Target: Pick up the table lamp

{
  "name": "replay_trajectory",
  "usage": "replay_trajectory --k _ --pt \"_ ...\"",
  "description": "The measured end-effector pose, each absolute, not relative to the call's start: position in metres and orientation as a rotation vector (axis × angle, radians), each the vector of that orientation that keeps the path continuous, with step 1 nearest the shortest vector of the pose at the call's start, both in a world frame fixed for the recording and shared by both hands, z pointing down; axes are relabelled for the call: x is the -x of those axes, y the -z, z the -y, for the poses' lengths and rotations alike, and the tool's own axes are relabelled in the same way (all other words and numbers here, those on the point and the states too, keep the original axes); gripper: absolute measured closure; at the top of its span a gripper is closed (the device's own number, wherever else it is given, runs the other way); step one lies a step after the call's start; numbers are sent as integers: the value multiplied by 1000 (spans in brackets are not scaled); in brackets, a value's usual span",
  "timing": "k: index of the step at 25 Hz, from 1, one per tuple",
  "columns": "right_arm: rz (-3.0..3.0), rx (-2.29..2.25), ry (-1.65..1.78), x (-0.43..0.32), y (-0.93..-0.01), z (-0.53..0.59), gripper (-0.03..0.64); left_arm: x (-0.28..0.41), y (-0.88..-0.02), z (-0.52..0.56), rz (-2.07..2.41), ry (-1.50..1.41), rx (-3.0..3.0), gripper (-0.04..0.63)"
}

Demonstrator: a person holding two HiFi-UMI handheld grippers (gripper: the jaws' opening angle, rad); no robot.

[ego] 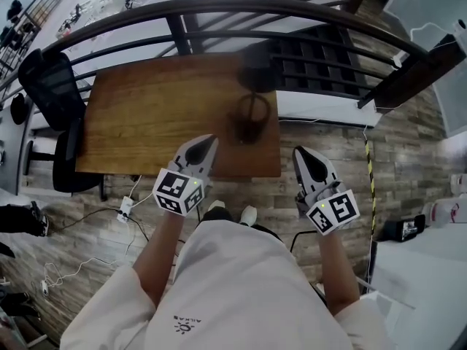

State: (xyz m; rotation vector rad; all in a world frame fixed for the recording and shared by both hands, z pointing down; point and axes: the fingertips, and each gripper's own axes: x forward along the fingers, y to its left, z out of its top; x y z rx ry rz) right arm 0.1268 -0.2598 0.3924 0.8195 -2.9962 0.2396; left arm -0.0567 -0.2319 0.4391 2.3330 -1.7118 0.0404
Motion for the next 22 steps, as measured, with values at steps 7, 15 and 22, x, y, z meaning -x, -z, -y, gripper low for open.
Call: replay_trajectory --k 7,15,22 --pt "2969 -901 -225 -112 -384 257 600 62 -433 245 1606 -35 -2396 586" --pt "2962 -1011 -251 -99 -376 252 600 60 -447 263 1487 -117 -2493 584" --pt "2909 -1081 -204 -90 -377 239 600 48 -465 280 1394 -194 -2578 584"
